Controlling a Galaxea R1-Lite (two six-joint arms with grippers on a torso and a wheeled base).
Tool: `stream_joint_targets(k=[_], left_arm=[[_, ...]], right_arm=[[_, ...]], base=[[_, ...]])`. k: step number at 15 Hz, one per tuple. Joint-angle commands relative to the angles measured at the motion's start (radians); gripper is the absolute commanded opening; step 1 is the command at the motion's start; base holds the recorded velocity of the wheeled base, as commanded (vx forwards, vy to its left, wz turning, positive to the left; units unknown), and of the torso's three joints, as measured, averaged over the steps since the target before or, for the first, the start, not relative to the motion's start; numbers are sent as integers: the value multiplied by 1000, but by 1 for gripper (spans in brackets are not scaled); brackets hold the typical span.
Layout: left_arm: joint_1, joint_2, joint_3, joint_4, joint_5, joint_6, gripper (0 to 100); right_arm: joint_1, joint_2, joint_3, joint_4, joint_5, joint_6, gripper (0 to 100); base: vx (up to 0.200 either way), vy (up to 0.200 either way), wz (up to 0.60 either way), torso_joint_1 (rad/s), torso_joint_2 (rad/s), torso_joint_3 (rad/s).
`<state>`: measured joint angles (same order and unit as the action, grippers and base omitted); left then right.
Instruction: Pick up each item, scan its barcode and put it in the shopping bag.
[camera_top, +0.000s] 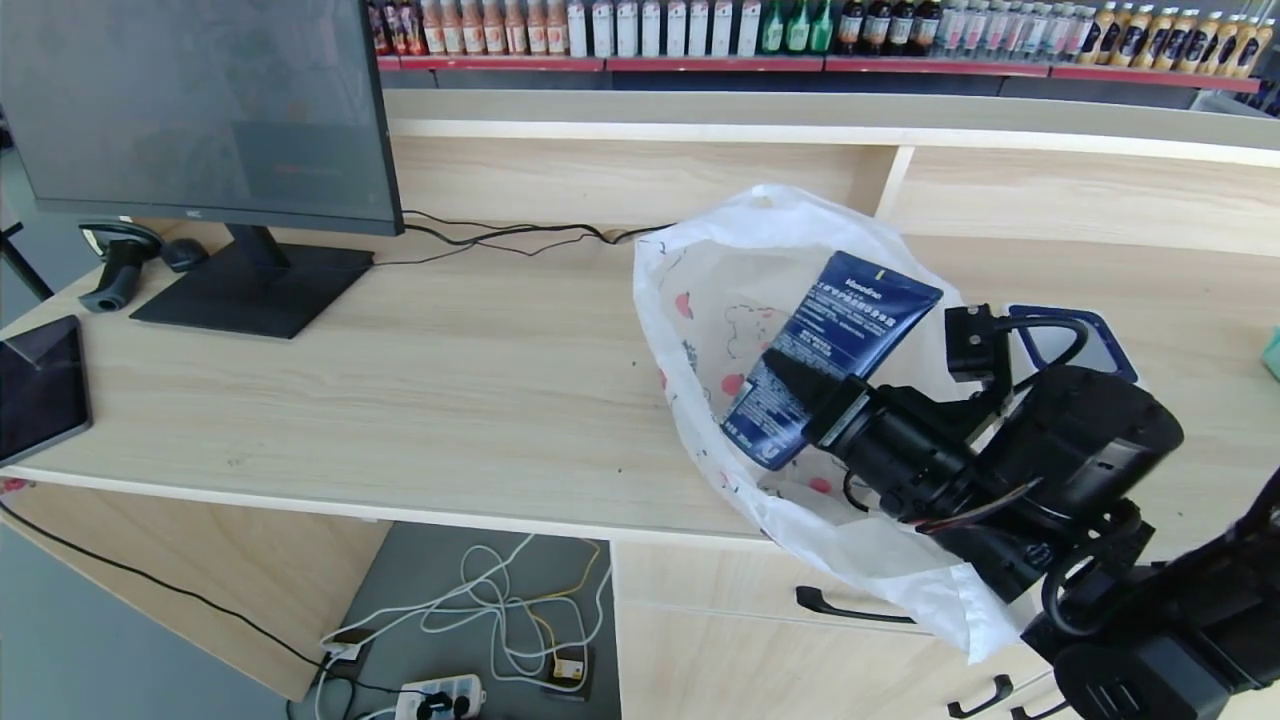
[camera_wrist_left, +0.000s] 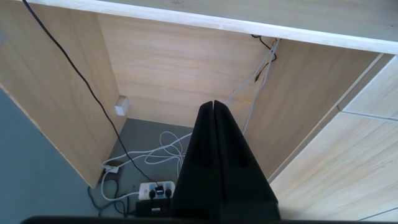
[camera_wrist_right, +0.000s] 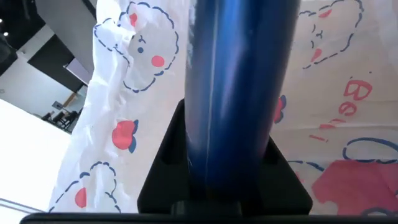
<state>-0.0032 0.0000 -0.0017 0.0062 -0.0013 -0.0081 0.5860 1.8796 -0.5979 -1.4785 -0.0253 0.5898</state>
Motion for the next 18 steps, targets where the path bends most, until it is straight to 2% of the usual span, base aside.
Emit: stream_joint_targets(k=[1,18], left_arm=[[0,0,0,0,0,-1,0],[0,0,0,0,0,0,0]], right_arm=[[-3,50,-10,20,-2,8,0],[-34,115,-42,30,-8,7,0]], base=[[0,0,0,0,0,0],[0,0,0,0,0,0]])
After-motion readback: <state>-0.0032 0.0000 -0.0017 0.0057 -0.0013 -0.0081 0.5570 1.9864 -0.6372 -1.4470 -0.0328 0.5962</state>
